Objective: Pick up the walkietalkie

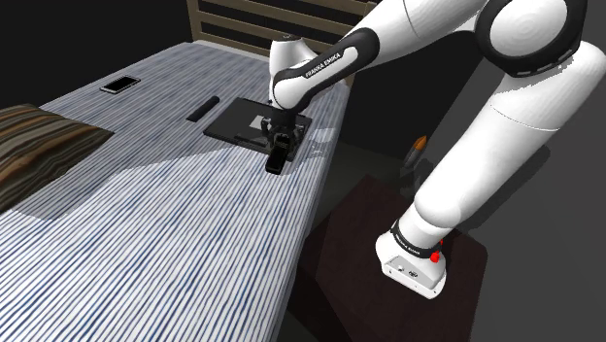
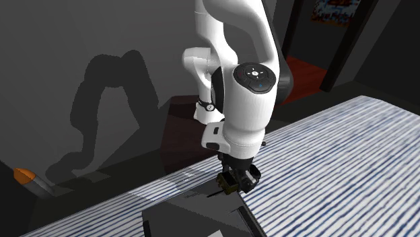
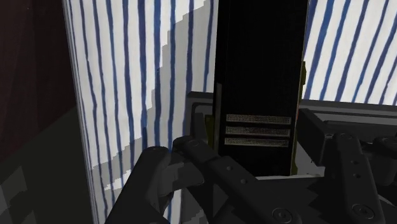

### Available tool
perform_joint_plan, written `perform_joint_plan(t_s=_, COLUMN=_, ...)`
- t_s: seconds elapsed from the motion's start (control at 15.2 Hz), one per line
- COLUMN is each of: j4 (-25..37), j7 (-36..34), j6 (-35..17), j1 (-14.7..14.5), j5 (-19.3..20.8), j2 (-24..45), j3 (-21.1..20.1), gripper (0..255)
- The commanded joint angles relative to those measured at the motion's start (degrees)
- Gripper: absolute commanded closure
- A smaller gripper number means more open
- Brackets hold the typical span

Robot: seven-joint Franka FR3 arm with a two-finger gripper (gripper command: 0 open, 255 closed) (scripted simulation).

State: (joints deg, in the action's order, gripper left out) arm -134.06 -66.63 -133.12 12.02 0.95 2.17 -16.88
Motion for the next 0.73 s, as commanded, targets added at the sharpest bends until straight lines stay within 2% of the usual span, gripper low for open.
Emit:
perform_joint_plan(t_s=0.0, j4=0.0, j7=0.0, j6=-0.1, j1=0.0, j5=0.0, j2=0.1, j3=0.0, gripper=255)
perform_joint_plan(t_s=0.53, j4=-0.1, j7=0.0, j6=-0.1, j1=0.0, j5=0.0, j2=0.1, j3=0.0, gripper=255)
perform_joint_plan(t_s=0.66, j4=0.4, j7=0.3, j6=1.4, j1=0.0, j5=-0.4, j2=-1.0, j3=0.0, gripper=255)
